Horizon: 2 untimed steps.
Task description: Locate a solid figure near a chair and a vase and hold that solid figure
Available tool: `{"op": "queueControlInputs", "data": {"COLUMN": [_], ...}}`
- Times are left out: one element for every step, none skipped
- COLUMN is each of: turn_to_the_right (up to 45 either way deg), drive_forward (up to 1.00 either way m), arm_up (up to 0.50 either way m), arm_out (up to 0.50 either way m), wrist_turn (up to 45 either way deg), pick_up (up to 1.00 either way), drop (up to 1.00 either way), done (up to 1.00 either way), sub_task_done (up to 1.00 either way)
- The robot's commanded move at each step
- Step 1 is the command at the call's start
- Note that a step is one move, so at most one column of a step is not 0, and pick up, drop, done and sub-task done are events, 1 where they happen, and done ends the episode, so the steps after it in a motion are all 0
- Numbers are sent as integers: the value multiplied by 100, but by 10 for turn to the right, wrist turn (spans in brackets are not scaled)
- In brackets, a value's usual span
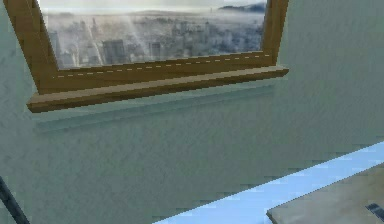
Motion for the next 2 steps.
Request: {"op": "queueControlInputs", "data": {"turn_to_the_right": [0, 0], "drive_forward": [0, 0], "arm_up": [0, 2], "arm_out": [0, 0], "wrist_turn": [0, 0], "pick_up": [100, 0], "drop": [0, 0], "done": [0, 0], "sub_task_done": [0, 0]}}
